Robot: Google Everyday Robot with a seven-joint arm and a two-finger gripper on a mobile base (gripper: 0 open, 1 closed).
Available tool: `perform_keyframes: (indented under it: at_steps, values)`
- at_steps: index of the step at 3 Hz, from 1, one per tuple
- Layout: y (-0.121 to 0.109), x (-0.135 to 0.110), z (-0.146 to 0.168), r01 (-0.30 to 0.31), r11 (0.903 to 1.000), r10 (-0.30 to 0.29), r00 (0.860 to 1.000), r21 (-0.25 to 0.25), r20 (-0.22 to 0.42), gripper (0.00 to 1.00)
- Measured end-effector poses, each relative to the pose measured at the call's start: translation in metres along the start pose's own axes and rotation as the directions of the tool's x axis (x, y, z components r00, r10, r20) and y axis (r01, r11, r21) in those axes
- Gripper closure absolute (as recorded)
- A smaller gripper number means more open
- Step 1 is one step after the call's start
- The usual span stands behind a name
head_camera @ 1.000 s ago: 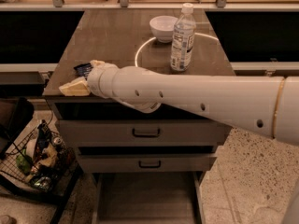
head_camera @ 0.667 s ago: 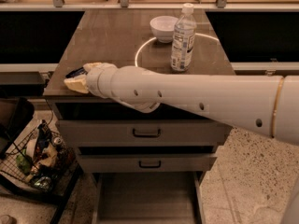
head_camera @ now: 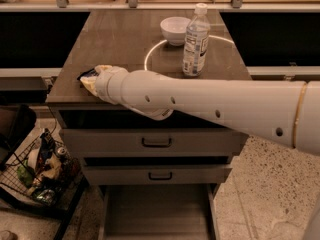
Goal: Place rxbar blueberry into bottom drawer
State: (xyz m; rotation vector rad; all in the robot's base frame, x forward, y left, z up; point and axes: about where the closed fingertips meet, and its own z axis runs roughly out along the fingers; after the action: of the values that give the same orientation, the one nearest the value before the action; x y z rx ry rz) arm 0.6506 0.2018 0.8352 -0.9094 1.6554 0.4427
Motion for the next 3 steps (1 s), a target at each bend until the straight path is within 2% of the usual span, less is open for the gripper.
perform_keyframes:
  at_steps: [1, 2, 3]
  values:
    - [0.0, -0.002, -0.001, 0.002, 1.0, -0.002, 1.0, 0.001, 0.005, 1.0]
    - [-0.002, -0.028, -0.015, 0.022, 0.9997, -0.023, 0.998, 0.014, 0.067, 1.0]
    - [0.0, -0.066, -0.046, 0.059, 0.9982, -0.06, 0.987, 0.01, 0.147, 1.0]
